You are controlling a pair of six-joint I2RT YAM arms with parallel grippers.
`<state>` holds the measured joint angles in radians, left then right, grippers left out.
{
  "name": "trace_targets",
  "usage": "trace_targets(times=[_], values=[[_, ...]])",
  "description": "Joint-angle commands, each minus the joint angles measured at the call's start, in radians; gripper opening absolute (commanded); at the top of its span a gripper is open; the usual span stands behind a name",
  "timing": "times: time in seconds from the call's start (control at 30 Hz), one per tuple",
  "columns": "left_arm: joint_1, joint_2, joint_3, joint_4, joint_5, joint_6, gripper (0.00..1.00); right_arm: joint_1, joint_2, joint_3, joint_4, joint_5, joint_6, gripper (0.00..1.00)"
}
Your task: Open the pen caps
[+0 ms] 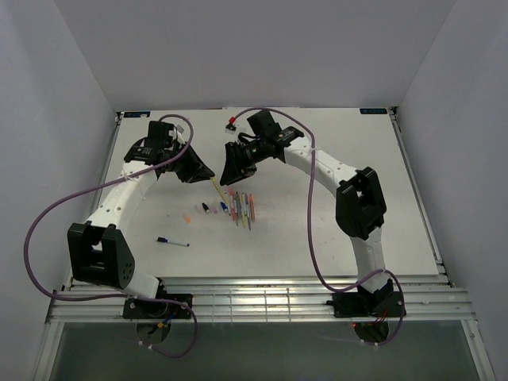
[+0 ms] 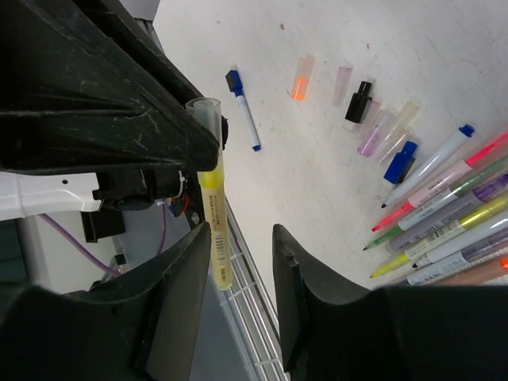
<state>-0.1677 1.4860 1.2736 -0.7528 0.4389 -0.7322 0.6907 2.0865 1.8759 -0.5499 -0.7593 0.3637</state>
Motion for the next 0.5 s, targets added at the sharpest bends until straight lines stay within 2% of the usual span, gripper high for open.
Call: trace_targets(times=[0.0, 0.27, 0.37, 0.47], values=[[-0.003, -0.044, 0.016, 0.030, 0.034, -0.018, 0.00, 0.018, 0.009, 0.029, 0.059, -0.074, 0.037, 0.43], [-0.004, -0.020, 0.017, 0.056, 0.047, -0.045, 0.00, 0.039, 0.004, -0.034, 0.151, -0.126, 0.106, 0.38], [-0.004, -0.012, 0.021, 0.069, 0.040, -0.061, 0.00, 0.056, 0.015, -0.040, 0.142, -0.124, 0.110, 0.31], [-0.003, 0.019, 0.058, 0.072, 0.032, -0.058, 0.00, 0.070, 0.014, -0.064, 0.108, -0.081, 0.095, 0.09]])
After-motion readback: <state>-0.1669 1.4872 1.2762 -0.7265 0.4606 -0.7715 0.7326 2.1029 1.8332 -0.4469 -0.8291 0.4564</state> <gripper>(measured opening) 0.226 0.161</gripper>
